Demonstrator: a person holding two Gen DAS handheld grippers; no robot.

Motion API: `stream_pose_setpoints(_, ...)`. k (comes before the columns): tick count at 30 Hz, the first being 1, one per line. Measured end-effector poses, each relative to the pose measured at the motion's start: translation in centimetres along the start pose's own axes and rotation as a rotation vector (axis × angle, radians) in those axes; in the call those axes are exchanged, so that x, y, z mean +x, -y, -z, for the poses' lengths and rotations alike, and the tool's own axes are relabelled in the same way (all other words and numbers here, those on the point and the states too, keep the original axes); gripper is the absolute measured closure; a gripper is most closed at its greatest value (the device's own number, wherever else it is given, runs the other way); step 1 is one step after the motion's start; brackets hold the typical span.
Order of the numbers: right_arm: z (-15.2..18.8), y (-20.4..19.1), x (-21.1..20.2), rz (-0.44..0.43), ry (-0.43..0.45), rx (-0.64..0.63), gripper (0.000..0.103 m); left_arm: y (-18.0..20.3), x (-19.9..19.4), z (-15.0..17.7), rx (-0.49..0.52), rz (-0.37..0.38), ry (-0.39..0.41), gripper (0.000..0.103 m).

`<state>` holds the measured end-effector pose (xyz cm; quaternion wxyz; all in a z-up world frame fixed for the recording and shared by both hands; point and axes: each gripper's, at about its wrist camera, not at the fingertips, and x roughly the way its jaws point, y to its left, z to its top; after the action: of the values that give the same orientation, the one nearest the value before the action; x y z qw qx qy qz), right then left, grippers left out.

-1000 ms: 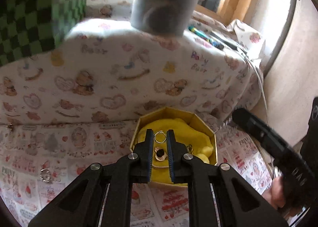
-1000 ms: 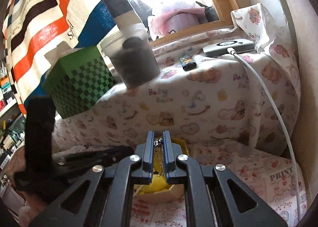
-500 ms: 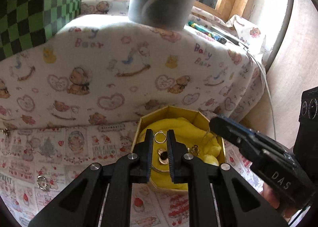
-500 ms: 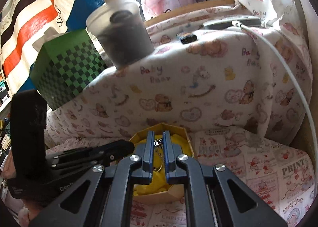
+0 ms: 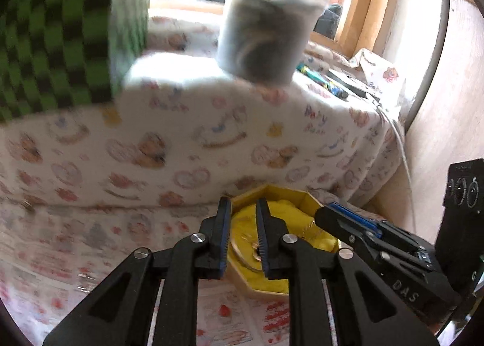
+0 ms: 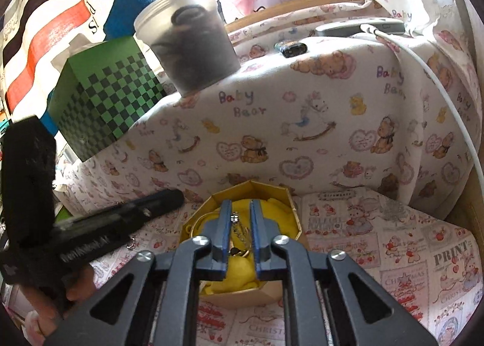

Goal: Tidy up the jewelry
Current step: 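Open both tools over the gold box and withdraw them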

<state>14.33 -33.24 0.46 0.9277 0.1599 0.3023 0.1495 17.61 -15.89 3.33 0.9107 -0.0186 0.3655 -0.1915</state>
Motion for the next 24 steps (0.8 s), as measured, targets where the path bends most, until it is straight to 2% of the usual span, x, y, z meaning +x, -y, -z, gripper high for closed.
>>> stream_pose_setpoints(3, -0.2, -0.4, -0.7, 0.006, 0.019, -0.011, 0.079, 0.3, -2.6, -0.6, 0.027, -0.025, 0.082, 0.069)
stream_pose_setpoints(5, -0.3, -0.4, -1.2, -0.006, 0.019, 0.015, 0.079, -0.2, -4.6, -0.8, -0.001, -0.044, 0.151, 0.034)
stream_pose_setpoints(6, -0.4, -0.5, -1.4, -0.014, 0.023, 0.026, 0.078, -0.6, -5.6, -0.8, -0.023, -0.063, 0.186, 0.029)
stream_pose_setpoints(8, -0.5, -0.9, -2.2, -0.017, 0.040, 0.028, 0.076, -1.3, -7.4, -0.7, -0.025, -0.104, 0.228, 0.028)
stream_pose_setpoints(10, -0.5, -1.6, -3.2, -0.003, 0.075, 0.006, 0.068, -1.9, -9.3, -0.8, 0.001, -0.132, 0.260, 0.028)
stream_pose_setpoints(12, -0.4, -2.6, -4.0, 0.007, 0.106, -0.033, 0.066, -2.6, -11.3, -0.6, 0.025, -0.171, 0.309, 0.023)
stream_pose_setpoints(14, -0.2, -3.6, -4.6, 0.020, 0.131, -0.071, 0.065, -3.2, -13.1, -0.4, 0.042, -0.209, 0.356, 0.012)
stream_pose_setpoints(15, -0.1, -4.0, -4.9, 0.026, 0.146, -0.086, 0.061, -3.5, -14.1, -0.2, 0.040, -0.218, 0.374, 0.010)
stream_pose_setpoints(17, 0.2, -4.5, -5.3, 0.029, 0.165, -0.102, 0.057, -4.4, -15.3, 0.1, 0.020, -0.218, 0.394, 0.004)
stream_pose_setpoints(21, 0.5, -5.0, -5.4, 0.034, 0.167, -0.116, 0.051, -5.9, -17.4, 1.0, -0.010, -0.243, 0.439, 0.001)
stream_pose_setpoints(24, 0.8, -5.2, -5.3, 0.063, 0.179, -0.132, 0.043, -6.5, -17.8, 1.7, 0.007, -0.294, 0.410, 0.001)
